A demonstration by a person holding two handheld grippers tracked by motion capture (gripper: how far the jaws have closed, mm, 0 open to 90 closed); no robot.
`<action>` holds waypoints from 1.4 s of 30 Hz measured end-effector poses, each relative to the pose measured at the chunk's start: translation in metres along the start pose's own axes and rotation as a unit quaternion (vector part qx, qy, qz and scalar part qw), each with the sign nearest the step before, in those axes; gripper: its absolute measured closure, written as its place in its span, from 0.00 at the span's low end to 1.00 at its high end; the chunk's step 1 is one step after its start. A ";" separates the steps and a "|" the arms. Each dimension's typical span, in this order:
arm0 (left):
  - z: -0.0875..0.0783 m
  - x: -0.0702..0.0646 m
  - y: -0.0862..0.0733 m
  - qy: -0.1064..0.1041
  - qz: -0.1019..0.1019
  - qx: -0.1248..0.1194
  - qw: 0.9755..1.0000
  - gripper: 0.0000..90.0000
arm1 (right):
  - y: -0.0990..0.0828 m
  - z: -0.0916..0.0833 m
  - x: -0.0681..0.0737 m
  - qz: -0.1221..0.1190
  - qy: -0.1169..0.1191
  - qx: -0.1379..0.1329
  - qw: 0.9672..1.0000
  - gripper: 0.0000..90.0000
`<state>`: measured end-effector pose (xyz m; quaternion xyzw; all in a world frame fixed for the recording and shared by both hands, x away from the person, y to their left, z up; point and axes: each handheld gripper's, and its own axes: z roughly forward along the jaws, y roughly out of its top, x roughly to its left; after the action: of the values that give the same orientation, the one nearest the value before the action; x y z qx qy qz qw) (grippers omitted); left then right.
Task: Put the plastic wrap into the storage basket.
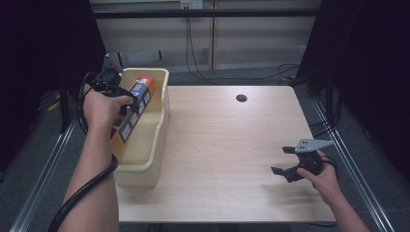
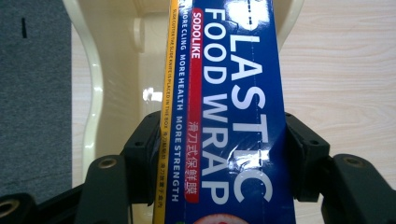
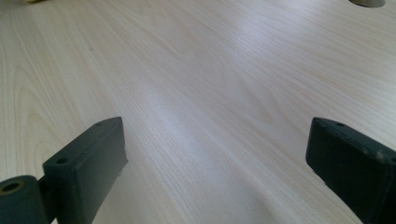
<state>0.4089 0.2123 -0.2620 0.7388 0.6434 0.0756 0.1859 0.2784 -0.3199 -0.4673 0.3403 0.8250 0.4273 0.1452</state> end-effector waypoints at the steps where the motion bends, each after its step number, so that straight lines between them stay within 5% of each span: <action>1: 0.001 0.000 0.000 0.002 0.003 -0.001 1.000 0.45 | 0.000 0.000 0.000 0.000 0.000 -0.001 1.000 0.05; 42: 0.057 -0.008 -0.010 -0.010 -0.019 0.044 0.999 0.45 | 0.000 0.000 0.000 -0.005 0.000 -0.003 1.000 0.05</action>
<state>0.4180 0.1951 -0.3167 0.7349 0.6579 0.0364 0.1606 0.2782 -0.3196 -0.4674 0.3354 0.8256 0.4289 0.1481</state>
